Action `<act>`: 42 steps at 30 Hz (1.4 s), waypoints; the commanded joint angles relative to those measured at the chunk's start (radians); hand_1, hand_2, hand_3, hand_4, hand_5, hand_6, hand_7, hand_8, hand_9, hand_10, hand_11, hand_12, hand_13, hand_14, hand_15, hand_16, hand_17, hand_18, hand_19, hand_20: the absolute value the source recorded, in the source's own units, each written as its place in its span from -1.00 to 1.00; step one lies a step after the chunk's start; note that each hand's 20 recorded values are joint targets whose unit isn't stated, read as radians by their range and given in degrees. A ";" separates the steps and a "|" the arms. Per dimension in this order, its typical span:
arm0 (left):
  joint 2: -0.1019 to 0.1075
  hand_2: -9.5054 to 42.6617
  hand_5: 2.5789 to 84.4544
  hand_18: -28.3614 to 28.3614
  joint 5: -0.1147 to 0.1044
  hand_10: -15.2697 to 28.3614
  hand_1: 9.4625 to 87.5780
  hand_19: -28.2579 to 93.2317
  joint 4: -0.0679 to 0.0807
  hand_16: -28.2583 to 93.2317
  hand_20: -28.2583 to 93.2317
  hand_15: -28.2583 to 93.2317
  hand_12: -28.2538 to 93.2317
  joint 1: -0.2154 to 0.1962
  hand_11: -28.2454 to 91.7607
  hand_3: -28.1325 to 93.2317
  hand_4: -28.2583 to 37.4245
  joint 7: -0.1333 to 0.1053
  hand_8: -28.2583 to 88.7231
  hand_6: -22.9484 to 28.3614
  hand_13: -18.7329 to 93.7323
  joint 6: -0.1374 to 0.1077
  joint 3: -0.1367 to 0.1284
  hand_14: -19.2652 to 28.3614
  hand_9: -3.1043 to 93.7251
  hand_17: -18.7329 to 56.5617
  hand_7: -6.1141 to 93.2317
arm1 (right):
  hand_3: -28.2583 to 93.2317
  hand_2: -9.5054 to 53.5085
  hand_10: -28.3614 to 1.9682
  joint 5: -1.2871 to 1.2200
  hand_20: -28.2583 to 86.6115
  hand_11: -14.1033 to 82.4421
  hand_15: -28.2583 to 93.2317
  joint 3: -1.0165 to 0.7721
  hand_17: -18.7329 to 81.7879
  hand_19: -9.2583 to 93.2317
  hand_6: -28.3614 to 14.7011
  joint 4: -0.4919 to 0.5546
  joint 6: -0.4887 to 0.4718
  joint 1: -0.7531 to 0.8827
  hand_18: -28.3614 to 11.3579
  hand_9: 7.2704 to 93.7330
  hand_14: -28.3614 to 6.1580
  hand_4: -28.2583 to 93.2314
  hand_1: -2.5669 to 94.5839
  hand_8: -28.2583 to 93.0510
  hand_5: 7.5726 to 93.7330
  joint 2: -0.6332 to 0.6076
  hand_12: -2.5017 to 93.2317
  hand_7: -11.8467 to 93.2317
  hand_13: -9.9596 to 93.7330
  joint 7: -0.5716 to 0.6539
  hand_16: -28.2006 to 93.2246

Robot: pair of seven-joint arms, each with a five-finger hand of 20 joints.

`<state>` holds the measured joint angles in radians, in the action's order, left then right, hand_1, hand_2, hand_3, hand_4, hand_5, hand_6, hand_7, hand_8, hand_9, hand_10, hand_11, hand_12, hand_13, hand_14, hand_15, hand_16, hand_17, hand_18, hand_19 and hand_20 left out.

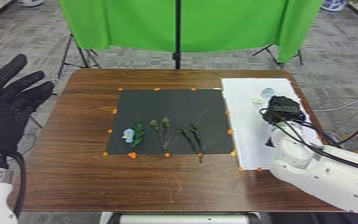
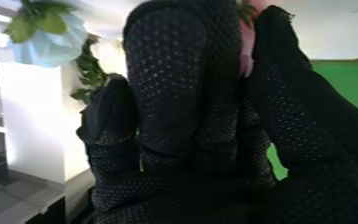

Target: Arrange flowers

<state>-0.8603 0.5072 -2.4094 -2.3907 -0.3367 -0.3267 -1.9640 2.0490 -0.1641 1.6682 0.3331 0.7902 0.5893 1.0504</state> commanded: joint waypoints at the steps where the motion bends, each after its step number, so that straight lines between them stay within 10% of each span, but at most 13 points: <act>1: -0.007 -0.31 -0.28 0.95 -0.001 0.59 -0.74 0.54 0.001 -0.70 -0.48 0.32 -0.36 -0.003 -0.12 0.72 -1.00 0.009 -0.68 0.21 -0.25 -0.006 0.000 0.96 -0.32 -0.69 -0.59 | 0.57 -1.00 0.53 0.084 -0.03 -0.26 0.31 0.027 0.33 1.00 0.45 0.045 0.082 -0.078 -0.46 1.00 0.51 -1.00 0.20 -0.49 0.83 0.010 -0.40 -0.40 0.90 -0.015 -0.20; 12: 0.004 -0.32 -0.28 0.96 0.023 0.59 -0.74 0.54 -0.014 -0.70 -0.49 0.32 -0.36 0.026 -0.12 0.72 -1.00 0.027 -0.68 0.20 -0.25 0.010 -0.014 0.97 -0.32 -0.69 -0.59 | 0.59 -1.00 0.51 0.061 0.01 -0.25 0.32 0.136 0.33 1.00 0.42 0.034 0.109 -0.286 -0.46 1.00 0.51 -1.00 0.21 -0.47 0.85 0.248 -0.40 -0.41 0.91 -0.112 -0.19; 20: 0.059 -0.32 -0.28 0.96 0.017 0.59 -0.75 0.55 0.023 -0.70 -0.49 0.32 -0.36 0.157 -0.12 0.72 -1.00 0.012 -0.68 0.20 -0.25 0.019 0.059 0.97 -0.32 -0.68 -0.59 | 0.60 -1.00 0.51 -0.031 0.03 -0.24 0.33 0.234 0.31 1.00 0.43 -0.106 0.090 -0.435 -0.46 1.00 0.51 -1.00 0.19 -0.46 0.84 0.560 -0.41 -0.41 0.90 -0.185 -0.18; 27: 0.133 -0.31 -0.28 0.96 0.014 0.60 -0.74 0.55 0.073 -0.70 -0.49 0.33 -0.36 0.350 -0.12 0.72 -1.00 -0.009 -0.68 0.20 -0.25 0.054 0.185 0.97 -0.32 -0.68 -0.59 | 0.60 -1.00 0.52 -0.158 0.05 -0.24 0.34 0.366 0.29 1.00 0.45 -0.171 0.082 -0.556 -0.46 1.00 0.52 -1.00 0.17 -0.46 0.83 0.698 -0.41 -0.40 0.89 -0.140 -0.18; 38: 0.152 -0.32 -0.28 0.97 0.015 0.59 -0.74 0.56 0.071 -0.70 -0.49 0.32 -0.35 0.381 -0.12 0.72 -1.00 -0.013 -0.68 0.20 -0.24 0.055 0.214 0.97 -0.32 -0.68 -0.59 | 0.58 -1.00 0.54 -0.224 0.05 -0.25 0.36 0.488 0.25 1.00 0.49 -0.152 0.111 -0.599 -0.45 1.00 0.52 -1.00 0.17 -0.48 0.81 0.813 -0.40 -0.39 0.87 -0.130 -0.18; 42: 0.120 -0.32 -0.28 0.98 0.036 0.59 -0.75 0.56 0.095 -0.70 -0.50 0.32 -0.35 0.473 -0.12 0.72 -1.00 0.100 -0.68 0.20 -0.25 0.077 0.276 0.97 -0.32 -0.68 -0.59 | 0.57 -1.00 0.55 -0.173 0.04 -0.25 0.37 0.395 0.24 1.00 0.51 -0.141 0.019 -0.479 -0.45 1.00 0.53 -1.00 0.17 -0.49 0.81 0.794 -0.41 -0.39 0.87 -0.148 -0.18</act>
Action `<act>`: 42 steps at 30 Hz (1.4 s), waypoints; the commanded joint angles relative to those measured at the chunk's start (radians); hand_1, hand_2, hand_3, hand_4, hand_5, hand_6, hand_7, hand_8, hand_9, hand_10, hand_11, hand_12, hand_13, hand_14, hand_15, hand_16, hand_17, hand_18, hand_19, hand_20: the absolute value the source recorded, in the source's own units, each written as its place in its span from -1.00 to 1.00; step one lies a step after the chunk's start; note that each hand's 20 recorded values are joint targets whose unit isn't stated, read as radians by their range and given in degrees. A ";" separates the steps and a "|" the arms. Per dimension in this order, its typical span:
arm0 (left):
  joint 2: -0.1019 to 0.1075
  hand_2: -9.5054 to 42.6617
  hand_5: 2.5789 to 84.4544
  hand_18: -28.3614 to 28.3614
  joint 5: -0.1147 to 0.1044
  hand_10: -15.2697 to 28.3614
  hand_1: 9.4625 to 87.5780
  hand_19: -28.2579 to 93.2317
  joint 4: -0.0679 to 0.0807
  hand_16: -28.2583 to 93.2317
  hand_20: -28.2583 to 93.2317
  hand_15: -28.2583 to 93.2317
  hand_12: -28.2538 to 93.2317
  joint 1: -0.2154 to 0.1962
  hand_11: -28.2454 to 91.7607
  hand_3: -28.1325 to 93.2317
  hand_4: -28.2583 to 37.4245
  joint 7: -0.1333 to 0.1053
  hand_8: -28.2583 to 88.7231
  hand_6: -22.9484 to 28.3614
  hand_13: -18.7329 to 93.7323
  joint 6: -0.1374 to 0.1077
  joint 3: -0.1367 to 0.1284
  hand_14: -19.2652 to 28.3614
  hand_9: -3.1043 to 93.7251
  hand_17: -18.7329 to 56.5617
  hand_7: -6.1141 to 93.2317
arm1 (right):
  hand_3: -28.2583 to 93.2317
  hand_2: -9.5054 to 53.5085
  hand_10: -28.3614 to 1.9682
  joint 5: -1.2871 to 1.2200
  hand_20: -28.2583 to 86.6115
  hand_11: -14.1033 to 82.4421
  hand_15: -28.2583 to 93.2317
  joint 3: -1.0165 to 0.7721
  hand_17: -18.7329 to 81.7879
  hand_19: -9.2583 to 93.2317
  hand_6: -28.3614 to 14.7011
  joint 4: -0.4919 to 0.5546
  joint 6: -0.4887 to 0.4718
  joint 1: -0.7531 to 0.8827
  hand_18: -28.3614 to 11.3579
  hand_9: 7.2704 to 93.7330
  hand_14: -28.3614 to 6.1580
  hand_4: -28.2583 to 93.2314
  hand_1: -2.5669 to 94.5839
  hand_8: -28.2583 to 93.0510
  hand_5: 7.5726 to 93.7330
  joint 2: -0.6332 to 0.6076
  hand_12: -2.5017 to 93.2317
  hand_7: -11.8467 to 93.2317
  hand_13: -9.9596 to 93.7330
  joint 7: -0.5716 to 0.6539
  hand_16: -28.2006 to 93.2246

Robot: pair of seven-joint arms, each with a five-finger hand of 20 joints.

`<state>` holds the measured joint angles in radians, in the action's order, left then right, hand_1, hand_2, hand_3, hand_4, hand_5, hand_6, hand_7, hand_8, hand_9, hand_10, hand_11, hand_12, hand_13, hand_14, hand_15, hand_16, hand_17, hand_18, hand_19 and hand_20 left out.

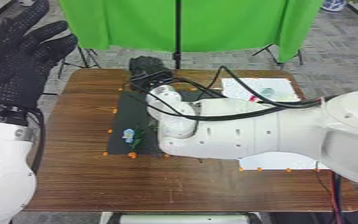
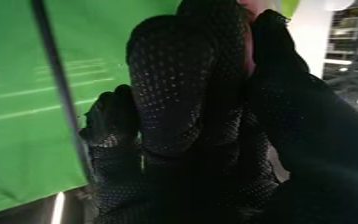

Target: Arrange flowers

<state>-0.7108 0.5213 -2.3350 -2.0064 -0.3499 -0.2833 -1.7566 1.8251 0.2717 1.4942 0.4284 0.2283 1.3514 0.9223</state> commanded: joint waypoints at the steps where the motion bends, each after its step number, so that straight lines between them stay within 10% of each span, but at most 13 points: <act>1: -0.035 -0.32 -0.28 0.98 0.024 0.59 -0.74 0.57 0.019 -0.70 -0.50 0.32 -0.35 0.090 -0.12 0.72 -1.00 0.135 -0.68 0.20 -0.25 0.030 0.070 0.97 -0.32 -0.68 -0.59 | 0.57 -1.00 0.55 0.058 0.04 -0.25 0.37 -0.063 0.23 1.00 0.52 0.030 -0.095 0.113 -0.45 1.00 0.53 -1.00 0.17 -0.50 0.81 0.032 -0.41 -0.39 0.87 -0.029 -0.18; 6: -0.037 -0.32 -0.28 0.98 0.025 0.59 -0.74 0.57 0.019 -0.70 -0.50 0.32 -0.35 0.092 -0.12 0.72 -1.00 0.146 -0.68 0.20 -0.25 0.023 0.074 0.97 -0.32 -0.68 -0.59 | 0.53 -1.00 0.56 0.061 0.04 -0.24 0.38 -0.056 0.23 1.00 0.55 0.023 -0.124 0.126 -0.45 1.00 0.54 -1.00 0.18 -0.52 0.79 0.041 -0.42 -0.41 0.86 -0.051 -0.19; 14: -0.006 -0.32 -0.28 0.98 0.010 0.59 -0.74 0.57 0.004 -0.69 -0.51 0.32 -0.35 0.056 -0.12 0.72 -1.00 0.054 -0.68 0.20 -0.25 0.014 0.056 0.97 -0.32 -0.68 -0.59 | 0.45 -1.00 0.56 0.006 0.04 -0.23 0.40 0.042 0.20 1.00 0.58 0.031 -0.087 0.039 -0.43 1.00 0.55 -1.00 0.18 -0.55 0.71 0.056 -0.45 -0.43 0.85 -0.043 -0.19; 19: 0.000 -0.32 -0.28 0.98 0.007 0.59 -0.74 0.57 0.008 -0.70 -0.52 0.32 -0.35 0.067 -0.12 0.72 -1.00 0.040 -0.68 0.20 -0.25 0.021 0.072 0.97 -0.32 -0.68 -0.59 | 0.40 -1.00 0.56 -0.007 0.03 -0.22 0.41 0.070 0.20 1.00 0.58 0.026 -0.054 0.018 -0.42 0.99 0.54 -1.00 0.19 -0.56 0.69 0.063 -0.47 -0.44 0.84 -0.019 -0.20; 22: -0.008 -0.32 -0.28 0.98 0.010 0.59 -0.74 0.57 0.013 -0.70 -0.52 0.32 -0.35 0.078 -0.12 0.72 -1.00 0.064 -0.68 0.20 -0.25 0.025 0.080 0.97 -0.32 -0.68 -0.59 | 0.37 -1.00 0.56 -0.004 0.03 -0.21 0.41 0.069 0.20 1.00 0.58 0.015 -0.045 0.027 -0.42 0.99 0.55 -1.00 0.21 -0.56 0.68 0.064 -0.48 -0.44 0.84 -0.003 -0.20; 42: -0.001 -0.32 -0.28 0.99 0.001 0.59 -0.74 0.58 0.013 -0.70 -0.53 0.32 -0.35 0.069 -0.12 0.72 -1.00 0.031 -0.68 0.21 -0.25 0.019 0.086 0.96 -0.32 -0.68 -0.58 | 0.48 -1.00 0.48 -0.059 0.02 -0.16 0.44 0.000 0.16 1.00 0.60 0.025 -0.178 0.059 -0.44 0.91 0.50 -1.00 0.07 -0.77 0.32 0.034 -0.58 -0.45 0.80 -0.010 -0.22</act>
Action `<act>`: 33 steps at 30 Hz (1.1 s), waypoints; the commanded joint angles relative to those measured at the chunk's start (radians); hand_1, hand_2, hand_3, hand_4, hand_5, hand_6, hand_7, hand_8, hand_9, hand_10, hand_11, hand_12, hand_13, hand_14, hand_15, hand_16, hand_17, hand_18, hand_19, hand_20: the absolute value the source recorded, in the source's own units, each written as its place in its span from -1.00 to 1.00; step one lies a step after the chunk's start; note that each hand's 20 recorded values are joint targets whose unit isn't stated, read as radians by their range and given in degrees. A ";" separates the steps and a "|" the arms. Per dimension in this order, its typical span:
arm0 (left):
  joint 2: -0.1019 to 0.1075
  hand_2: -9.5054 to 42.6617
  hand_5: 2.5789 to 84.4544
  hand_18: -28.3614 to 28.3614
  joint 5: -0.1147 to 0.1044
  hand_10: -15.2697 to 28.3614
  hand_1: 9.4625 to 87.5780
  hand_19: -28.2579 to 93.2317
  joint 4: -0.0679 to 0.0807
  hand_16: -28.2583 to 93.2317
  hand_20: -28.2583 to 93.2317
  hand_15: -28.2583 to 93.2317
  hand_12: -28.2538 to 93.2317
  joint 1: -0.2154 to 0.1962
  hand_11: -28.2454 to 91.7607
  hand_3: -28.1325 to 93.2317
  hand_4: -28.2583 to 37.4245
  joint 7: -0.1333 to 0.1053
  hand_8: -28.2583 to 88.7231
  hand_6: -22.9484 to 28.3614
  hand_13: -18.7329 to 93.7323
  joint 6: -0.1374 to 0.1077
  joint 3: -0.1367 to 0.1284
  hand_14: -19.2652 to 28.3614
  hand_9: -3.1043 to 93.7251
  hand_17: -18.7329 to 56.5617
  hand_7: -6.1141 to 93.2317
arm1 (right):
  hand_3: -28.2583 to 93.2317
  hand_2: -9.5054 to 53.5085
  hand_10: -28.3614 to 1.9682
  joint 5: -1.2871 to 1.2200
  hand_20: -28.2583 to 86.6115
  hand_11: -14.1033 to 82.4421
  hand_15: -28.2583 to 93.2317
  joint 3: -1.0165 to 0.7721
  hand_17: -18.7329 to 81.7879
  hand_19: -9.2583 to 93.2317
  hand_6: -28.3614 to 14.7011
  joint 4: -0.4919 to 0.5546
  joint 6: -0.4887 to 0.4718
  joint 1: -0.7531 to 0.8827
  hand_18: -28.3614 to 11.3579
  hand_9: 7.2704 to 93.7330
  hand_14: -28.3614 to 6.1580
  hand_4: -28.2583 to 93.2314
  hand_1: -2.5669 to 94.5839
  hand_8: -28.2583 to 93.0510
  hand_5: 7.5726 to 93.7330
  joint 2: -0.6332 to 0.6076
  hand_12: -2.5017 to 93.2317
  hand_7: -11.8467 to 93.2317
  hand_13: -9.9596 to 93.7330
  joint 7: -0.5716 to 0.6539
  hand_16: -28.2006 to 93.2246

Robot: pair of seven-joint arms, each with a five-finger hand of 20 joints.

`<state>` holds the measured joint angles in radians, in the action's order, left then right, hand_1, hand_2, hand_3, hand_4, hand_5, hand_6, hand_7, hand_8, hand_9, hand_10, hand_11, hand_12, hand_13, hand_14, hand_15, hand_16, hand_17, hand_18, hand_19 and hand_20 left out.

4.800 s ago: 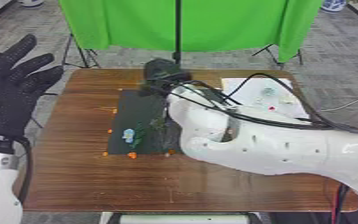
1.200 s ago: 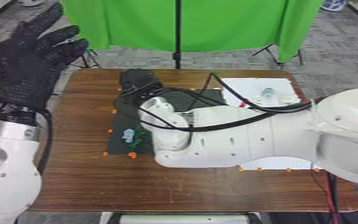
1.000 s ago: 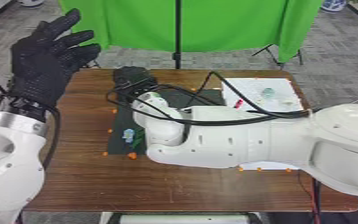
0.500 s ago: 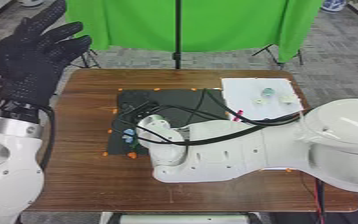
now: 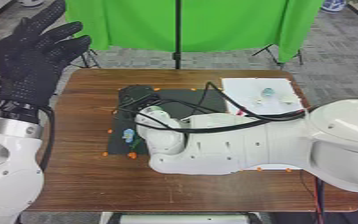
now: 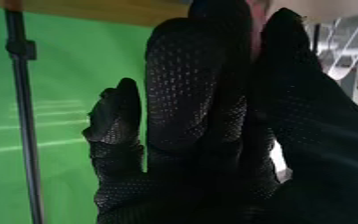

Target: Arrange flowers

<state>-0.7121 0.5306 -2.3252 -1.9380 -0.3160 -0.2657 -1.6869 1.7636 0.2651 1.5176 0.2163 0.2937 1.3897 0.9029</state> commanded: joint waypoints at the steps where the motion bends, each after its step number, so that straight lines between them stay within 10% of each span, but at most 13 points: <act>1: 0.000 -0.32 -0.28 0.98 -0.007 0.59 -0.74 0.58 0.004 -0.70 -0.54 0.32 -0.35 0.003 -0.12 0.72 -1.00 -0.001 -0.68 0.21 -0.25 0.001 0.017 0.96 -0.32 -0.68 -0.59 | 0.46 -1.00 0.48 0.003 0.03 -0.16 0.44 0.017 0.16 1.00 0.60 -0.001 0.047 -0.015 -0.44 0.91 0.50 -1.00 0.07 -0.77 0.32 -0.001 -0.58 -0.45 0.80 0.016 -0.22; 18: -0.004 -0.32 -0.28 0.98 -0.004 0.59 -0.73 0.58 -0.018 -0.70 -0.55 0.33 -0.35 -0.079 -0.12 0.72 -1.00 0.004 -0.68 0.21 -0.25 -0.017 -0.052 0.97 -0.32 -0.68 -0.59 | 0.55 -1.00 0.44 -0.033 0.03 -0.17 0.43 0.015 0.15 1.00 0.57 0.024 0.137 -0.058 -0.50 0.91 0.46 -1.00 -0.06 -0.77 0.35 -0.038 -0.58 -0.45 0.80 0.004 -0.22; 33: -0.119 -0.32 -0.28 0.99 0.004 0.59 -0.73 0.59 -0.085 -0.70 -0.55 0.33 -0.36 -0.347 -0.12 0.72 -1.00 0.006 -0.68 0.21 -0.25 -0.076 -0.221 0.97 -0.32 -0.68 -0.58 | 0.70 -0.80 0.13 -0.024 -0.02 -0.18 0.45 -0.326 -0.01 0.94 0.33 0.157 -0.067 0.138 -0.65 0.67 0.19 -1.00 -0.34 -0.74 0.19 -0.256 -0.60 -0.50 0.62 -0.080 -0.26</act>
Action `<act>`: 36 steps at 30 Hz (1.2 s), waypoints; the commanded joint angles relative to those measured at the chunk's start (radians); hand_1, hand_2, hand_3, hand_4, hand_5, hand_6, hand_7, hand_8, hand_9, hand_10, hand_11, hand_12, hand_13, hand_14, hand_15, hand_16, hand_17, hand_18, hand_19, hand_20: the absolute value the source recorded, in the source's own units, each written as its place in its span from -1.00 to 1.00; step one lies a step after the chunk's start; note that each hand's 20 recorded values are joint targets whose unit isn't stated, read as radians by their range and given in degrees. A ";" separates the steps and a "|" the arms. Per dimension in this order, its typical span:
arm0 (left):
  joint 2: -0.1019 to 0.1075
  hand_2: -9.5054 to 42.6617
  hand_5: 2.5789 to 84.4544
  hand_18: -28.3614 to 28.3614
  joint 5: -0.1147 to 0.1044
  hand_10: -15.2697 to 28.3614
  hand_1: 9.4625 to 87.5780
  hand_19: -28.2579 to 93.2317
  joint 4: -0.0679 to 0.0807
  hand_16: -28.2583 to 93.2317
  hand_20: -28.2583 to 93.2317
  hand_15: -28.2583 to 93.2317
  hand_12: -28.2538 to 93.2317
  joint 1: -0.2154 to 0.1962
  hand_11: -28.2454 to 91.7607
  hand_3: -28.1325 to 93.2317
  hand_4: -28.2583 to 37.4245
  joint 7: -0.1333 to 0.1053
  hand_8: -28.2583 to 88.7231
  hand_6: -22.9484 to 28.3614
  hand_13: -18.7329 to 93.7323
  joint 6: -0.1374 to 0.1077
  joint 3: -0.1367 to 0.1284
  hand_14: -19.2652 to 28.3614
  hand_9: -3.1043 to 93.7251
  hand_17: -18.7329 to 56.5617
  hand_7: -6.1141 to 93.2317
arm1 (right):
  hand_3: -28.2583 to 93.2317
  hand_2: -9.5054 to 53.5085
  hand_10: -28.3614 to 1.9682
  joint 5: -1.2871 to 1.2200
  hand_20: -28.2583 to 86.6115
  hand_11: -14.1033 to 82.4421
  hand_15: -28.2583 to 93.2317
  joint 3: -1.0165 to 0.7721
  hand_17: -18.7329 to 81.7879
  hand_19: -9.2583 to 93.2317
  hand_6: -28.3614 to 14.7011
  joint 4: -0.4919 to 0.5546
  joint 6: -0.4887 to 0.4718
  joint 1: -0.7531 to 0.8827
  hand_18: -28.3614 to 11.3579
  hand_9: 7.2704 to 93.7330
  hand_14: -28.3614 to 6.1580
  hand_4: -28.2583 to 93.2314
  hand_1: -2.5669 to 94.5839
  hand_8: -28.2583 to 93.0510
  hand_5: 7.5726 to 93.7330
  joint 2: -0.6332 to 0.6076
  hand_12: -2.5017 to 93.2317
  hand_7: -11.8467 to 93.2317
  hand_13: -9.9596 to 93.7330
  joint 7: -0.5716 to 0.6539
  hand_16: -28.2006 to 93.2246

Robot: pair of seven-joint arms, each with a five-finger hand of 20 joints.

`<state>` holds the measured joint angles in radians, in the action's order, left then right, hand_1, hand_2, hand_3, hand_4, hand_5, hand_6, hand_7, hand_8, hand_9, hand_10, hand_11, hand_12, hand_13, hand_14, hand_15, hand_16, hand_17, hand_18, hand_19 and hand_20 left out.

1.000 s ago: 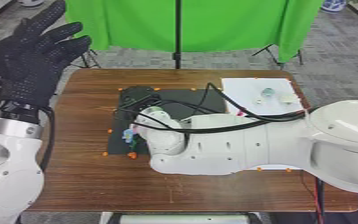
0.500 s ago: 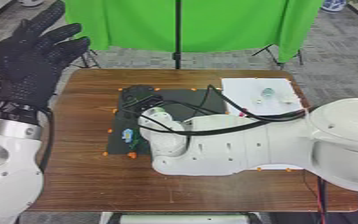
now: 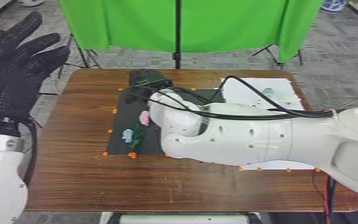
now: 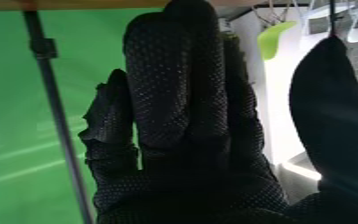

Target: Arrange flowers

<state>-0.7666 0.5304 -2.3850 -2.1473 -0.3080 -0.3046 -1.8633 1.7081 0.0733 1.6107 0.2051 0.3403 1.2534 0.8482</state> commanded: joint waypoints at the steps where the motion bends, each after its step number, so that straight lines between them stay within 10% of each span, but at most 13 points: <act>1: -0.071 -0.32 -0.28 0.99 0.001 0.59 -0.73 0.59 -0.028 -0.70 -0.55 0.33 -0.36 -0.153 -0.12 0.72 -1.00 -0.008 -0.68 0.21 -0.24 -0.037 -0.051 0.97 -0.32 -0.67 -0.58 | 0.70 -0.80 0.11 0.031 -0.02 -0.19 0.44 -0.176 -0.01 0.93 0.32 0.079 -0.086 0.118 -0.65 0.65 0.16 -1.00 -0.35 -0.74 0.17 -0.136 -0.60 -0.51 0.60 -0.031 -0.27; 6: -0.083 -0.32 -0.28 0.98 0.000 0.59 -0.73 0.59 -0.014 -0.70 -0.56 0.32 -0.36 -0.170 -0.12 0.72 -1.00 0.003 -0.68 0.21 -0.24 -0.025 -0.068 0.97 -0.32 -0.68 -0.59 | 0.71 -0.80 -0.01 -0.003 -0.05 -0.23 0.42 -0.304 -0.04 0.87 0.28 0.150 -0.124 0.196 -0.65 0.54 0.07 -1.00 -0.36 -0.73 0.15 -0.251 -0.63 -0.51 0.53 -0.023 -0.30; 13: -0.100 -0.32 -0.28 0.98 -0.095 0.59 -0.74 0.58 -0.004 -0.70 -0.56 0.32 -0.36 -0.236 -0.12 0.72 -1.00 -0.051 -0.68 0.20 -0.25 -0.013 -0.091 0.97 -0.32 -0.68 -0.58 | 0.71 -0.80 -0.11 0.016 -0.09 -0.28 0.40 -0.402 -0.08 0.81 0.26 0.226 -0.037 0.298 -0.67 0.42 -0.01 -1.00 -0.36 -0.73 0.12 -0.441 -0.65 -0.51 0.46 0.020 -0.33; 36: -0.078 -0.32 -0.28 0.98 -0.118 0.59 -0.74 0.57 -0.002 -0.69 -0.55 0.32 -0.35 -0.296 -0.12 0.72 -1.00 -0.126 -0.68 0.20 -0.25 -0.013 -0.072 0.97 -0.32 -0.69 -0.59 | 0.77 -0.88 -0.30 0.055 -0.22 -0.37 0.51 -0.540 0.07 0.99 0.24 0.148 -0.132 0.463 -0.55 0.12 -0.05 -1.00 -0.21 -0.73 -0.03 -0.776 -0.67 -0.52 0.40 0.094 -0.37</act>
<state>-0.8512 0.4273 -2.3939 -2.4245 -0.4114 -0.3222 -1.9460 1.7597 -0.4535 1.8121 0.1753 0.8259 0.5196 0.9620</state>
